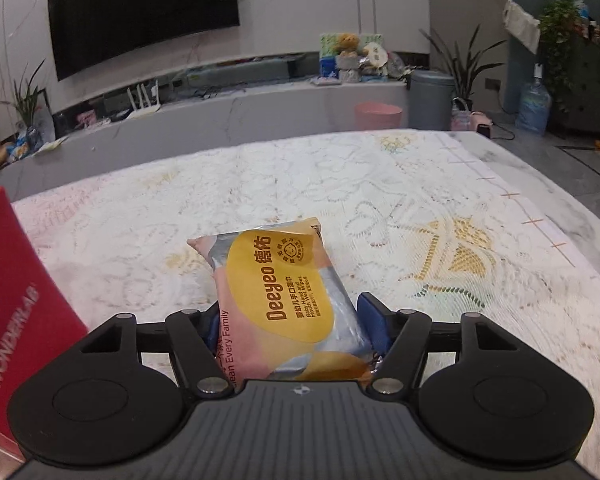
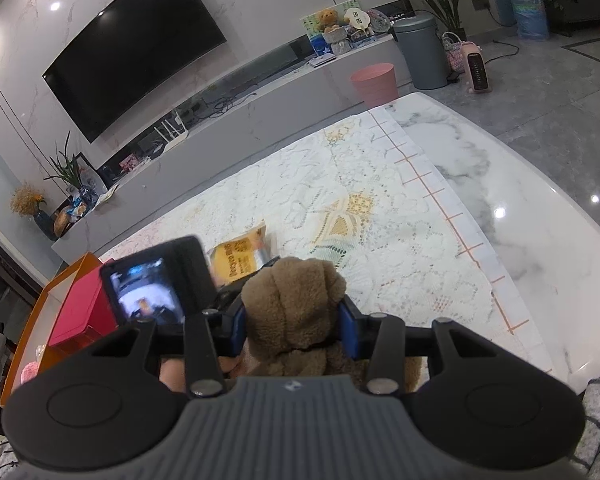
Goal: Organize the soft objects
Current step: 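Drop the wipes pack into the shoebox with the left gripper while the right carries the plush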
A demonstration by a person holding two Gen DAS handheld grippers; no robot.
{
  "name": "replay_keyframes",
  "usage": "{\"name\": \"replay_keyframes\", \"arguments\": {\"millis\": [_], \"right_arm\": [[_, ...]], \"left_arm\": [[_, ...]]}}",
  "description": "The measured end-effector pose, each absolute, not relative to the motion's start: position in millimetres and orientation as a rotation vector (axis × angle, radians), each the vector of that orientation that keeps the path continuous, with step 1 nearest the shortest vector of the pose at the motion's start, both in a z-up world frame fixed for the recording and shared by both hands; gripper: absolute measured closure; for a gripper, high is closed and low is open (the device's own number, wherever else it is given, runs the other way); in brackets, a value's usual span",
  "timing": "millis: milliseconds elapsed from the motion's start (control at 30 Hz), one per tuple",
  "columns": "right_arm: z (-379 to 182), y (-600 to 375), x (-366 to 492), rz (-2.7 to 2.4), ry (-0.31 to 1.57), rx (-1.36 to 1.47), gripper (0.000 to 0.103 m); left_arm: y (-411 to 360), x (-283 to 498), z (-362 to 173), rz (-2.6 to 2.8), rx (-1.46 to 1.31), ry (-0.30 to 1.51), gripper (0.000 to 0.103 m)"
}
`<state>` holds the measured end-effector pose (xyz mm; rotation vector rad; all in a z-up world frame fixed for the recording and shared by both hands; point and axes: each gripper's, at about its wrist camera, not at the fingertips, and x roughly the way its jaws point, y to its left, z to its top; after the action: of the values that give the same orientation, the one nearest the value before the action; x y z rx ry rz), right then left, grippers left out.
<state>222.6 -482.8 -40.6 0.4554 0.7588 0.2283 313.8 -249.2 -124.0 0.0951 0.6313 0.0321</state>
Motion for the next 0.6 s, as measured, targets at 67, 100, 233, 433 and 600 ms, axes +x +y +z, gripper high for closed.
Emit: {"name": "replay_keyframes", "arguments": {"millis": [67,100,233,433,600], "right_arm": [[-41,-483,223,0.223,0.756,0.462,0.058],[-42,-482,224,0.222,0.758,0.462,0.058],[-46,-476,227,0.221,0.773,0.445,0.058],[-47,-461,228,0.260,0.788,0.389,0.058],[-43,-450,226,0.273,0.786,0.344,0.058]], "left_arm": [[-246,306,-118,0.030,0.118,0.611,0.028],[-246,302,-114,0.024,0.133,0.611,0.028],[-231,283,-93,-0.052,0.136,0.612,0.028],[-202,245,-51,-0.106,0.108,0.557,0.028],[-171,219,-19,-0.170,0.057,0.573,0.028]]}}
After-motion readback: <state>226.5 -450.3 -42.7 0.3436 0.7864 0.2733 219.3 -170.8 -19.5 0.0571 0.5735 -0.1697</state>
